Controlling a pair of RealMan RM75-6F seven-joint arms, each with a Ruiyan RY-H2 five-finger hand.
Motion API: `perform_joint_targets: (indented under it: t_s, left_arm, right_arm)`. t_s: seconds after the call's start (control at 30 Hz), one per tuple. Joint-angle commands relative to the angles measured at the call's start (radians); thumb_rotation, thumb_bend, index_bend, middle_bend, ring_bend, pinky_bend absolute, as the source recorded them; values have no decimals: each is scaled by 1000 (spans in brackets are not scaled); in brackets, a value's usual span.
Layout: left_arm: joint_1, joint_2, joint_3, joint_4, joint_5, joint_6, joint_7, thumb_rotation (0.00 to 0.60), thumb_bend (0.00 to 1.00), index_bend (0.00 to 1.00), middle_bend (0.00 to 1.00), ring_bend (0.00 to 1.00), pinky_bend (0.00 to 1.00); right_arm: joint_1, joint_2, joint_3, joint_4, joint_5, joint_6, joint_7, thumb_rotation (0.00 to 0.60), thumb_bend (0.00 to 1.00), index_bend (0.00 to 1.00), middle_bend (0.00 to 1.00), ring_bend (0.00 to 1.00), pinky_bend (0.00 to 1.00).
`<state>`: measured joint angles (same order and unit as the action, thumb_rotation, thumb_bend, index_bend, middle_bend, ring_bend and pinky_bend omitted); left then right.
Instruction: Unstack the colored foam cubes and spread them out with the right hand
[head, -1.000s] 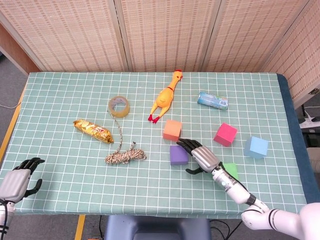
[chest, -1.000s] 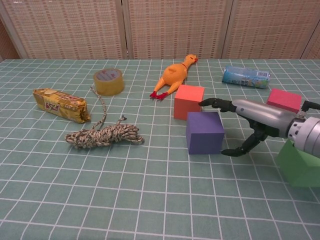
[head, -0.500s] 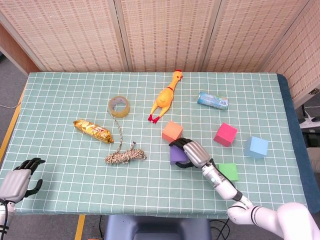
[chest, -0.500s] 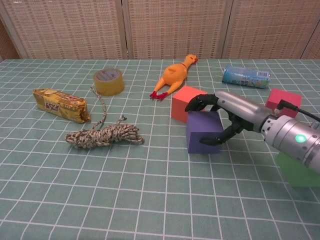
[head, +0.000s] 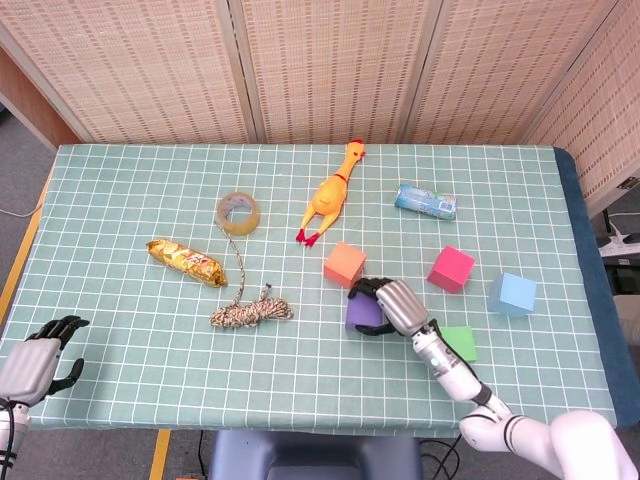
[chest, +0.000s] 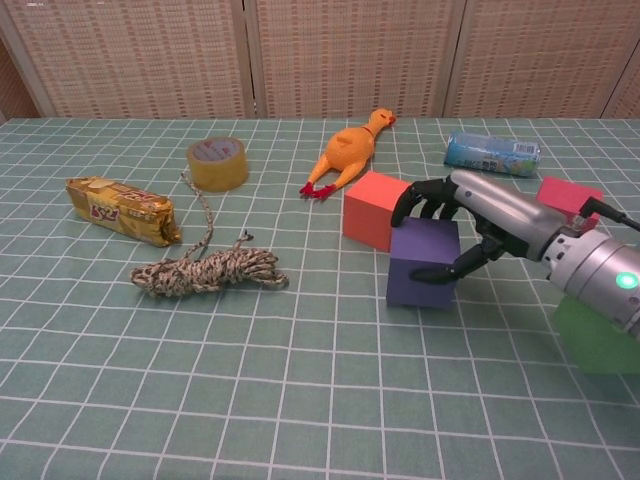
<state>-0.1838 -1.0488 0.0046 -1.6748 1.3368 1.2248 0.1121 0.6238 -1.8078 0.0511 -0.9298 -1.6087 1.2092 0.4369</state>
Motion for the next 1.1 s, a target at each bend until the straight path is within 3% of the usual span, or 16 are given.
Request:
perform_joint_targets:
  t_s: [0.03, 0.17, 0.37, 0.47, 0.57, 0.67, 0.77, 0.87, 1.1]
  left_arm:
    - [0, 0, -1, -1, -1, 0, -1, 600, 463, 213, 162, 159, 359]
    - [-1, 0, -2, -2, -5, -2, -1, 600, 464, 213, 162, 159, 359]
    - [-4, -3, 0, -4, -8, -9, 8, 600, 464, 213, 163, 159, 359]
    - [-5, -4, 1, -4, -8, -10, 11, 600, 463, 213, 162, 160, 359]
    - [-5, -3, 1, -4, -8, -10, 11, 600, 463, 213, 162, 160, 359]
    - [-4, -3, 0, -5, -9, -8, 10, 600, 463, 213, 162, 160, 359]
    - [-4, -2, 1, -4, -7, -8, 8, 600, 463, 213, 163, 160, 359]
    - [-4, -3, 1, -2, -7, -9, 8, 600, 462, 213, 162, 160, 359]
    - [-5, -4, -1, 0, -16, -12, 9, 600, 459, 213, 163, 160, 360]
  right_arm:
    - [-19, 84, -44, -100, -22, -3, 18, 600, 135, 539, 559, 588, 743]
    - [-29, 182, -109, -200, -76, 0, 35, 600, 135, 539, 559, 588, 742]
    - [-47, 240, -174, -251, -147, 38, 30, 600, 135, 536, 559, 581, 742]
    - [-45, 261, -200, -266, -159, 16, 23, 600, 135, 485, 532, 486, 713]
    - [-37, 283, -219, -287, -172, -1, 52, 600, 135, 365, 403, 336, 599]
    - [-31, 303, -235, -294, -192, 7, 92, 600, 110, 147, 223, 136, 389]
    - [-36, 322, -241, -296, -211, 42, 116, 600, 88, 22, 101, 28, 254]
    - [-47, 358, -241, -321, -215, 79, 114, 600, 86, 0, 19, 0, 174]
    - [-81, 460, -197, -425, -164, 139, 43, 600, 86, 0, 9, 0, 161]
